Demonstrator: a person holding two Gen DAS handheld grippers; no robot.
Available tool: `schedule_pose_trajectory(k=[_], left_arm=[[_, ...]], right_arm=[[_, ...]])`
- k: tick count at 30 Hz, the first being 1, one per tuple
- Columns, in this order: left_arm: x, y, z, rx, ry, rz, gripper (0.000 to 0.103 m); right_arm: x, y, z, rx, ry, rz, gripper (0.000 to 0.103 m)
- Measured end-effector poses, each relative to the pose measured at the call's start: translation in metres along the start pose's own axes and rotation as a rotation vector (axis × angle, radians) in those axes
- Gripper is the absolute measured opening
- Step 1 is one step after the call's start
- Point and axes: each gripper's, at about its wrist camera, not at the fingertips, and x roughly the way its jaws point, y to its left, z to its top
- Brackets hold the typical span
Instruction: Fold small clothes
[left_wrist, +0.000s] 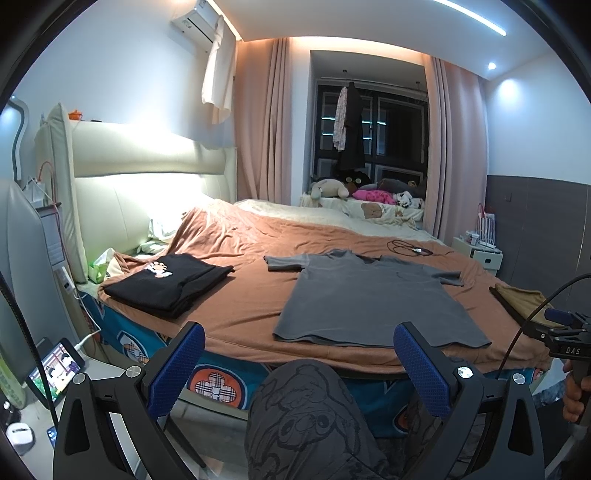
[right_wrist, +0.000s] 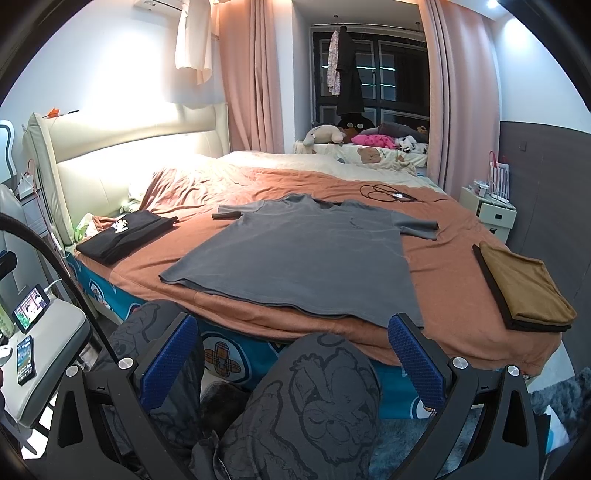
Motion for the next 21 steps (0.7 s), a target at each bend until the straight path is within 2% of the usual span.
schedule_pose_trajectory(k=[9, 12, 16, 21], left_arm=[[0.001, -0.005, 0.007, -0.011, 0.020, -0.002, 0.103], [0.025, -0.001, 0.005, -0.001, 0.026, 0.003, 0.103], [0.036, -0.002, -0.002, 0.064, 0.012, 0.022, 0.103], [0.052, 0.002, -0.001, 0.073, 0.051, 0.030, 0.103]], right_arm=[[0.009, 0.001, 0.002, -0.006, 0.019, -0.001, 0.103], [0.018, 0.001, 0.003, -0.005, 0.032, 0.000, 0.103], [0.028, 0.001, 0.005, -0.001, 0.048, 0.001, 0.103], [0.046, 0.000, 0.011, 0.000, 0.070, -0.004, 0.103]])
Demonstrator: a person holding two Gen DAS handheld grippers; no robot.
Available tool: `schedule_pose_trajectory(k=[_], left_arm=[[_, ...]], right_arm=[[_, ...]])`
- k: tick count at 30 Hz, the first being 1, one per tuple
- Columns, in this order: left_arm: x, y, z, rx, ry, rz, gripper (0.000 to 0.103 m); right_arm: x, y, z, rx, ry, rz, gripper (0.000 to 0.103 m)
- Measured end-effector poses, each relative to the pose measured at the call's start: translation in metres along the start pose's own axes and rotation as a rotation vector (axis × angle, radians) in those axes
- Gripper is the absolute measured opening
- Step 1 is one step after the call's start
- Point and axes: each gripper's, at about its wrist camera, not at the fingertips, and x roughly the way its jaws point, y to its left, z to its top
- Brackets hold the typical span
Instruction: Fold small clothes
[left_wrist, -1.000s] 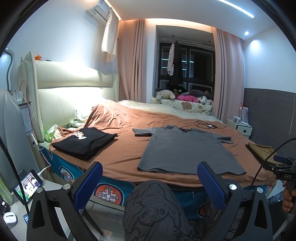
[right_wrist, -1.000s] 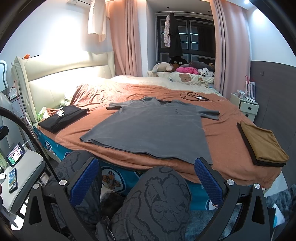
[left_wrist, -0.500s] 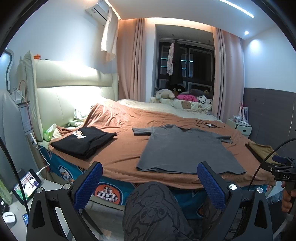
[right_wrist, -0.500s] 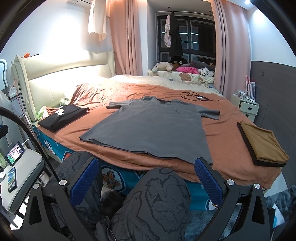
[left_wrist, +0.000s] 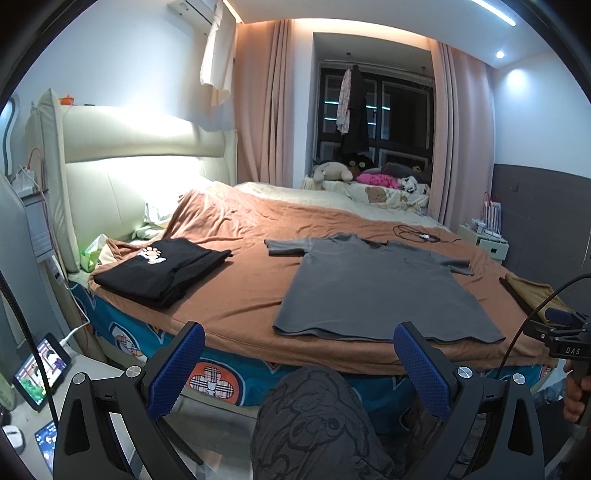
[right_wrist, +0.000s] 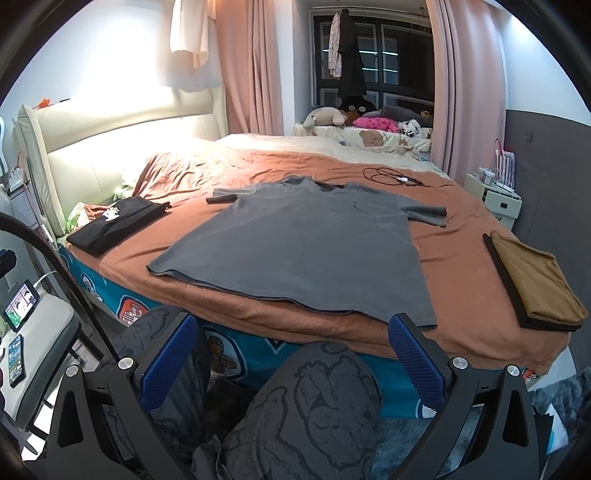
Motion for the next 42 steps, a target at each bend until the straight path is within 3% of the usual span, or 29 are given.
schedule_pose_trajectory(k=[15, 27, 42], left_arm=[[0.070, 0.019, 0.012, -0.040, 0.094, 0.018, 0.103], [0.132, 0.040, 0.017, -0.135, 0.197, 0.024, 0.103], [0.199, 0.050, 0.051, -0.148, 0.232, 0.055, 0.103]], right_arm=[[0.048, -0.008, 0.028, 0.006, 0.047, -0.005, 0.103], [0.091, -0.008, 0.054, 0.016, 0.126, 0.009, 0.103], [0.140, -0.019, 0.097, 0.034, 0.171, 0.014, 0.103]])
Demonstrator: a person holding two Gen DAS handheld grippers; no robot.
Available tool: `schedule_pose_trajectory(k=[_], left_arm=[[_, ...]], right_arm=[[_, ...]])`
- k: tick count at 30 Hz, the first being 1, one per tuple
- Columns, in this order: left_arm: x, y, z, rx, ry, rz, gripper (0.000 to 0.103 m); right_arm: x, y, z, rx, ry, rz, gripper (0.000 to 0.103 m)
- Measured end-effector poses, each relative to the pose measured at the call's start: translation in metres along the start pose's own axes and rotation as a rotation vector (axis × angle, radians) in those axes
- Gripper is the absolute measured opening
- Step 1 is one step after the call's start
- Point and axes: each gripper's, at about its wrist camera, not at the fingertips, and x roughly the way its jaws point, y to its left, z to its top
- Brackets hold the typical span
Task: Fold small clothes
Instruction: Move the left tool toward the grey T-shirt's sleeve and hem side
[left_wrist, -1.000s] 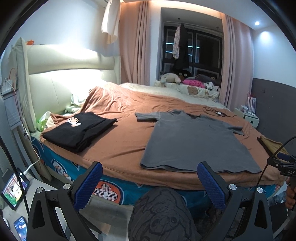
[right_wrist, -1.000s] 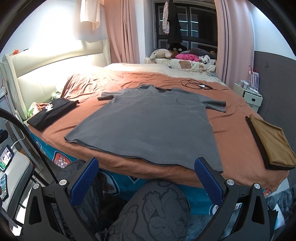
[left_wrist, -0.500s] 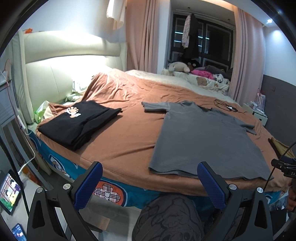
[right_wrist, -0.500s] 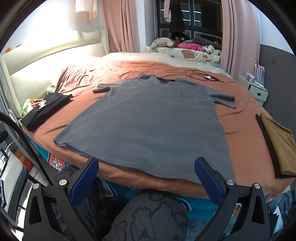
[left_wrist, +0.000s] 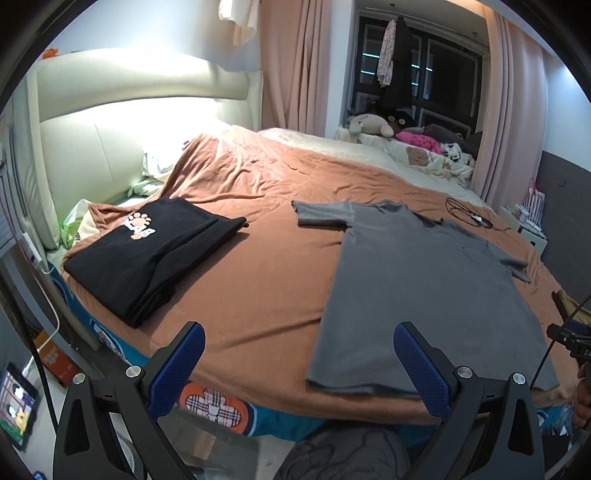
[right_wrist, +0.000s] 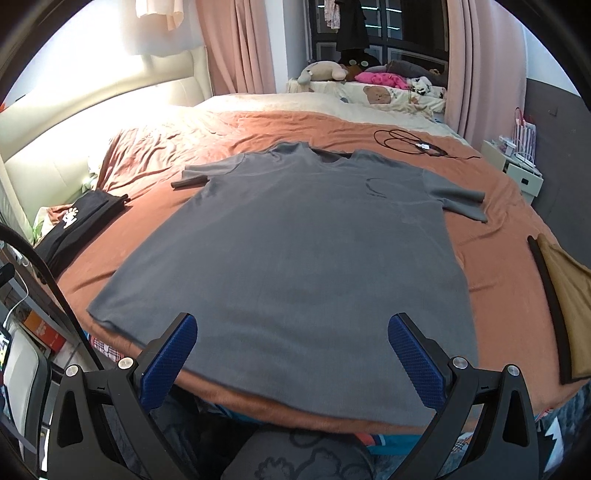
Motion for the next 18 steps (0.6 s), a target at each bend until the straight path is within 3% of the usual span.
schedule_pose_trajectory(k=[18], left_arm=[[0.087, 0.011, 0.059, -0.034, 0.048, 0.004, 0.103]], right_arm=[[0.061, -0.006, 0.058, -0.030, 0.055, 0.014, 0.103]])
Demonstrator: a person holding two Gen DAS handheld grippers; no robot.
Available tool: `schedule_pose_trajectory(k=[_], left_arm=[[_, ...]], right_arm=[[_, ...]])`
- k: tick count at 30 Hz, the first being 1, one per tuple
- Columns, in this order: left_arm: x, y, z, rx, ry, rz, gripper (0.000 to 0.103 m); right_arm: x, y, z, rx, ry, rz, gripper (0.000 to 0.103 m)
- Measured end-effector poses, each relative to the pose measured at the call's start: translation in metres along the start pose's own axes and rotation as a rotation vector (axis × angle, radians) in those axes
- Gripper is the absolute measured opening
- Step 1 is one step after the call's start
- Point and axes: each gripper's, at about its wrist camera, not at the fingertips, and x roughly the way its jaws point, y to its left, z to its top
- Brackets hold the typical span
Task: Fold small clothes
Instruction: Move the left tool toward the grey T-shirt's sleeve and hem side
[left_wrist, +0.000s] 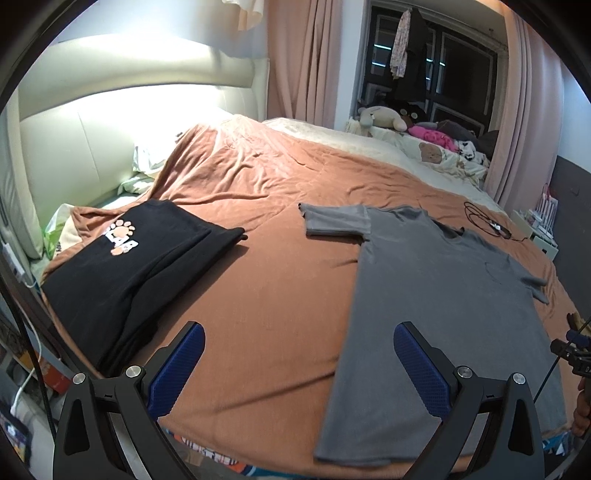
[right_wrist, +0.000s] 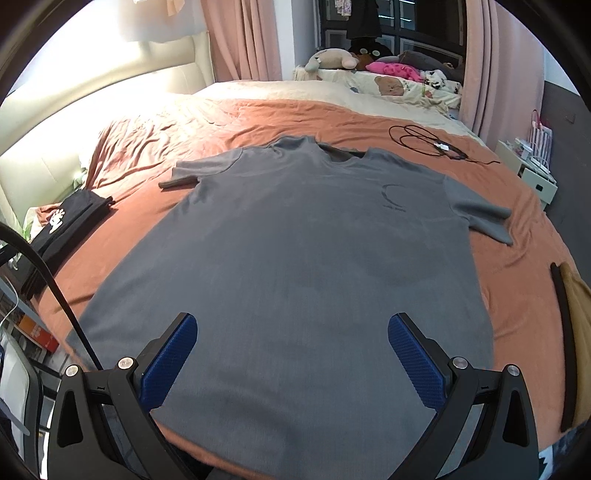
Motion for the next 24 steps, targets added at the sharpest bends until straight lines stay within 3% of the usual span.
schedule_pose_trajectory(k=[11, 15, 24], left_arm=[[0.068, -0.012, 0.050, 0.012, 0.026, -0.066, 0.101], [0.098, -0.014, 0.070, 0.011, 0.033, -0.087, 0.094], [0.161, -0.020, 0.119, 0.015, 0.019, -0.146, 0.088]], right_arm=[[0.052, -0.002, 0.037, -0.036, 0.019, 0.016, 0.103], [0.069, -0.002, 0.052, -0.057, 0.017, 0.029, 0.103], [0.114, -0.016, 0.087, -0.048, 0.029, 0.076, 0.103]])
